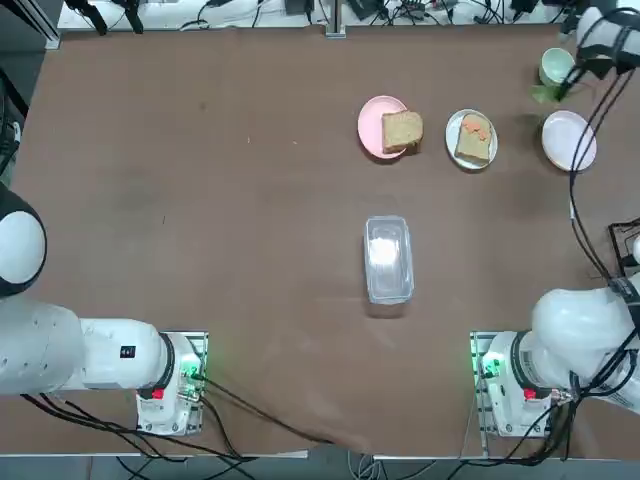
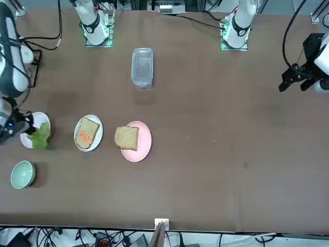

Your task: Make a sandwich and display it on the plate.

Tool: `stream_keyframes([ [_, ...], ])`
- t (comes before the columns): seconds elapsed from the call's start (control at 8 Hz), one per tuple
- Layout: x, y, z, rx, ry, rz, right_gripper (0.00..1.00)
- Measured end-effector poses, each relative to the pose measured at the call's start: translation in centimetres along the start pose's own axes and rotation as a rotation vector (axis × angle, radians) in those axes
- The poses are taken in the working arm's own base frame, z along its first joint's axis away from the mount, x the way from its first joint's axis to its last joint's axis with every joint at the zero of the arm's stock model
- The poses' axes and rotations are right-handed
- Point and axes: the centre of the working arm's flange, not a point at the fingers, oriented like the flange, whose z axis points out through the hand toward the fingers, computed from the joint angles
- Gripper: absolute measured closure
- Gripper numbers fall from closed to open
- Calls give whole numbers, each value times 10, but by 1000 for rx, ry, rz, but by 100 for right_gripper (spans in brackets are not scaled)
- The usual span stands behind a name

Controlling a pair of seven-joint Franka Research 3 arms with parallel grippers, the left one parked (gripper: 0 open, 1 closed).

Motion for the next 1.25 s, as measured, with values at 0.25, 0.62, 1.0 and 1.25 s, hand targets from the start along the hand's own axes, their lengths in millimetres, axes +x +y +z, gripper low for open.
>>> stream_keyframes([
  [0.25,31,-11,2,-31,43,-114,95],
  [0.62,82,-42,4,-39,119,-279,95],
  [1.0,114,-72,-1,-29,157,-403,95],
  [1.25,114,-74,6,-20,156,-461,95],
])
